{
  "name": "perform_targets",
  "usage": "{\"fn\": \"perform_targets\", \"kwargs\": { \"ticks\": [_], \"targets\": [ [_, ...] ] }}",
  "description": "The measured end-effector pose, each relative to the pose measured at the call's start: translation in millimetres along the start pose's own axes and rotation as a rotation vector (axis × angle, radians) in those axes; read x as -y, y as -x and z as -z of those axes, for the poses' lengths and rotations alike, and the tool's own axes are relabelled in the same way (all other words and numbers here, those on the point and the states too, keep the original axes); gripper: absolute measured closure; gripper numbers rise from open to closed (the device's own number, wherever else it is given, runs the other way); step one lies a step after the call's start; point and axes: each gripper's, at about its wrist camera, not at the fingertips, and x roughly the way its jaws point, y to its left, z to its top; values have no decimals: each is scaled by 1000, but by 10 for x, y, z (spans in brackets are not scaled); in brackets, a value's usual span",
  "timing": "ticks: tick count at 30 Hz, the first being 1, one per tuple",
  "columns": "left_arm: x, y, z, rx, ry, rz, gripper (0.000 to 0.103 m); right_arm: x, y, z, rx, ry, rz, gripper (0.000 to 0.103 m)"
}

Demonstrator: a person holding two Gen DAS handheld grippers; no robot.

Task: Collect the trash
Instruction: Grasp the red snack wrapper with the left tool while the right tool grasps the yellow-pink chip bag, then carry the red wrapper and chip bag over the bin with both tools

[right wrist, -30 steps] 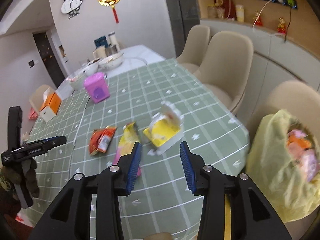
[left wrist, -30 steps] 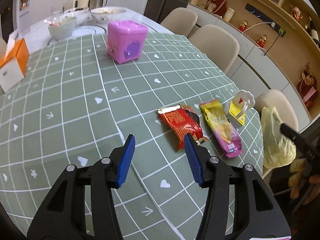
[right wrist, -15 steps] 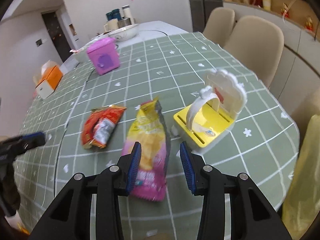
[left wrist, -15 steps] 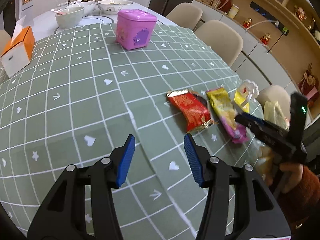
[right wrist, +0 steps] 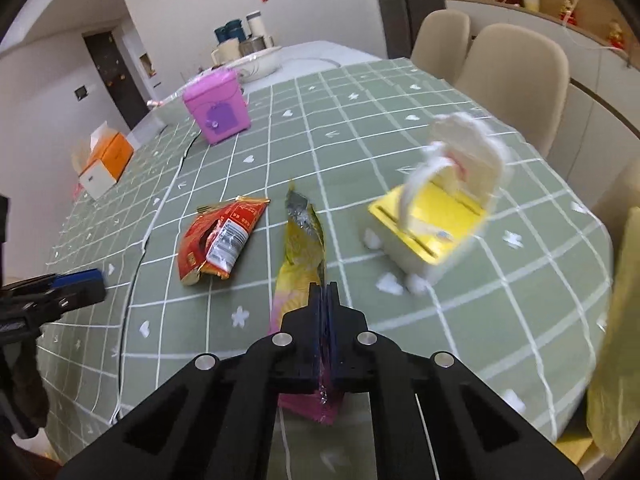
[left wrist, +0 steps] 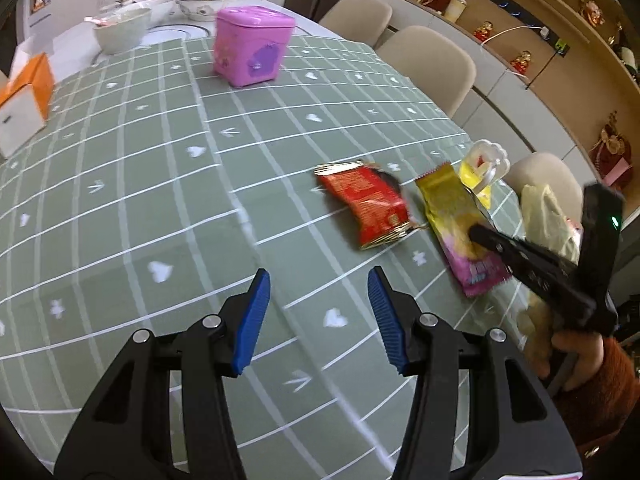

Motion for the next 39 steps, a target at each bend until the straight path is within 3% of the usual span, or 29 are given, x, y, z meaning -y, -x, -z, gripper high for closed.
{"fn": "perform_targets", "kwargs": {
  "ticks": [5,11,20,24,26,34,39],
  "targets": [
    [172,-206,-200,2,6,41,54,195,377,166,33,-85,43,98],
    [298,-463,-500,3,75,19,54,311,651,378,37,-138,78,98],
    [467,-829,-609,-52,54,-140,54,375,886,590,41,-161,110,98],
    [405,-856,-533,-77,91,-134,56,420,964,642,50,-178,121,98],
    [394,-826,-517,-71,94,-107,65,423,1004,654,56,-177,124,98],
    [653,-354,-517,39,7,-46,66,447,1202,536,102,-157,124,98],
    [1073,13,-596,118,-94,-26,66,498,1408,372,154,-147,119,98]
  ]
}}
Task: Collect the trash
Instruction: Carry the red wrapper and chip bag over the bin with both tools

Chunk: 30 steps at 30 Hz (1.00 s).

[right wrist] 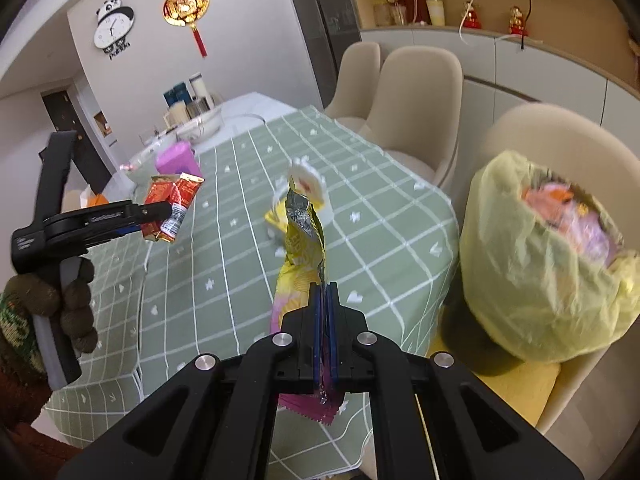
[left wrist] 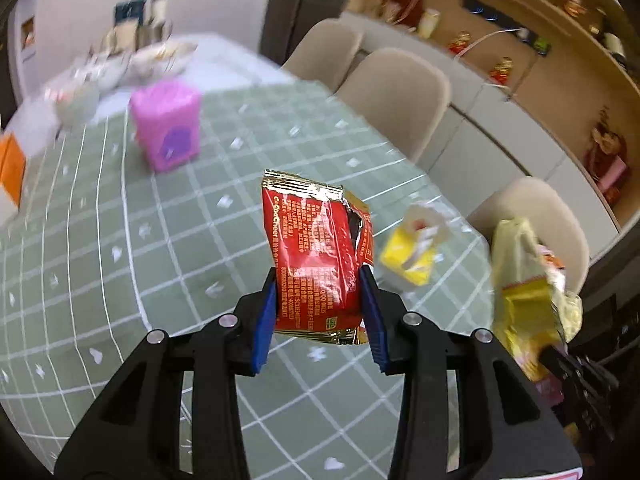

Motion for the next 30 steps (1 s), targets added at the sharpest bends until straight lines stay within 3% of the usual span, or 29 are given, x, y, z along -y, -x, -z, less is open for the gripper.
{"fn": "perform_targets", "kwargs": {
  "ticks": [5,11,23,30],
  "targets": [
    [465,332,-150,75,-103,51,66,93,237,-237,66,13,0,98],
    [964,436,-310,111,-176,122,66,356,568,-437,147,11,39,98],
    [2189,50,-457,95,-293,351,66,1389,1160,-558,269,-32,213,98],
    [2892,-400,-393,-7,-363,438,66,2011,1315,-521,313,-94,277,98]
  ]
}}
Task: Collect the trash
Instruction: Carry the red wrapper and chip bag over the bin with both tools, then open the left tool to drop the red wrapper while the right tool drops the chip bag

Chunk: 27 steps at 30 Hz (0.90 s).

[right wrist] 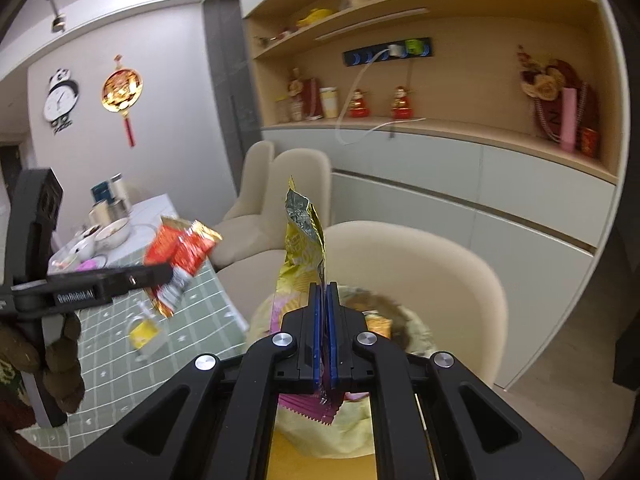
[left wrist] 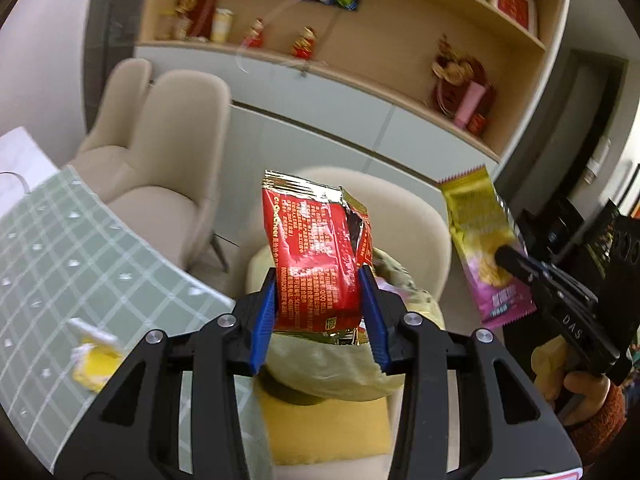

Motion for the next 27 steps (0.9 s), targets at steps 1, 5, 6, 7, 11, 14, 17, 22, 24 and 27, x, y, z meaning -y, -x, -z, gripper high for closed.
{"fn": "perform_targets", "kwargs": {
  "ticks": [1,5,6,7,11,14,17,22,24,27],
  "targets": [
    [63,-94,-18,-13,-9,11,66,84,-3,0,2,-11,6,98],
    [188,-398,-84,-55,-30,34,66,345,-49,-4,9,-41,30,98],
    [211,-508,-105,-71,-32,38,66,426,-68,2,9,-55,35,98],
    [221,-610,-118,-87,-34,40,66,497,-93,14,6,-72,38,98],
    [225,-1028,-87,-173,-38,14,66,709,-216,66,-12,-126,42,98],
    [225,-1340,-30,-247,-46,-21,66,797,-297,124,-29,-142,47,98],
    [256,-1576,88,-320,-64,-23,66,868,-376,196,-51,-161,53,98],
    [367,-1866,289,-409,-117,-71,66,954,-463,300,-77,-190,53,98],
    [404,-1906,330,-407,-132,-74,66,981,-500,333,-86,-200,53,98],
    [384,-1870,346,-395,-118,-46,58,1008,-556,359,-97,-215,45,98]
  ]
}}
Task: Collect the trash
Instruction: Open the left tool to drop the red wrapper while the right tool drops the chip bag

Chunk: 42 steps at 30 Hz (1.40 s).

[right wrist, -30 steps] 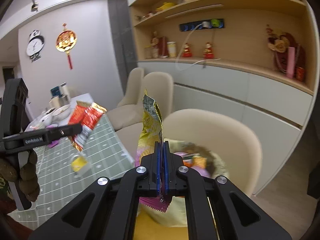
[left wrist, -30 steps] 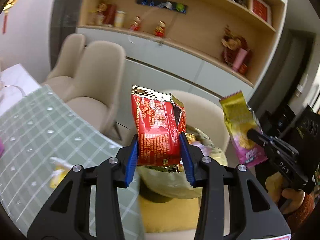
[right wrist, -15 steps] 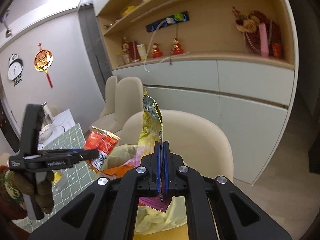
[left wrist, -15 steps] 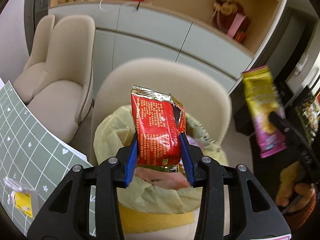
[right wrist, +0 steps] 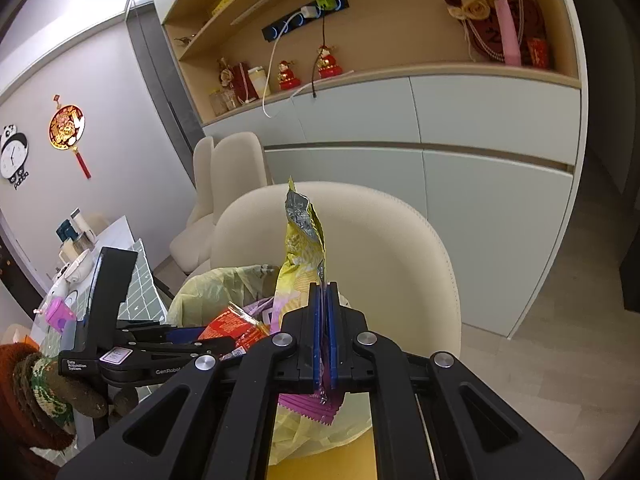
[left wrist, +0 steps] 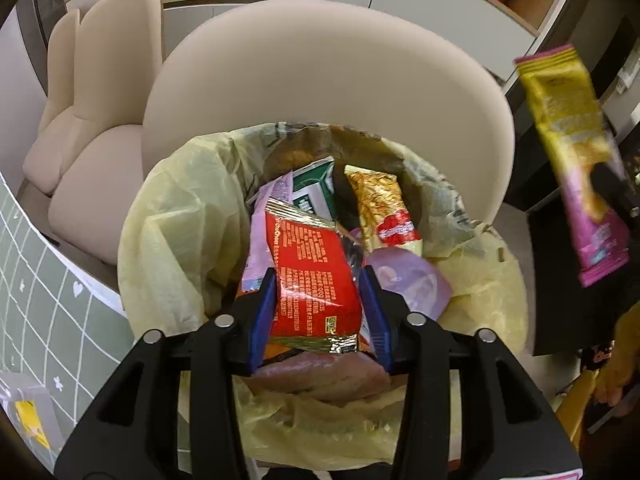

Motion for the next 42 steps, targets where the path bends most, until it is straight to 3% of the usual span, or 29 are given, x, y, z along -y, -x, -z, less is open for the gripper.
{"fn": "perform_targets", "kwargs": {
  "ticks": [8,17,25,34,42],
  "targets": [
    [-159,527,10,134,54,40,44,-202,-247,10,-42,20,-62,98],
    [-603,1100,346,237,200,-21,42,-782,-800,127,-182,95,-205,98],
    [-870,1379,796,261,284,-117,42,-1047,-1252,489,-332,231,-160,98],
    [-978,1552,1122,282,374,-167,42,-1009,-1352,588,-370,235,-129,97],
    [-860,1613,1148,300,354,-182,42,-831,-1312,550,-356,148,-162,95]
  ]
}}
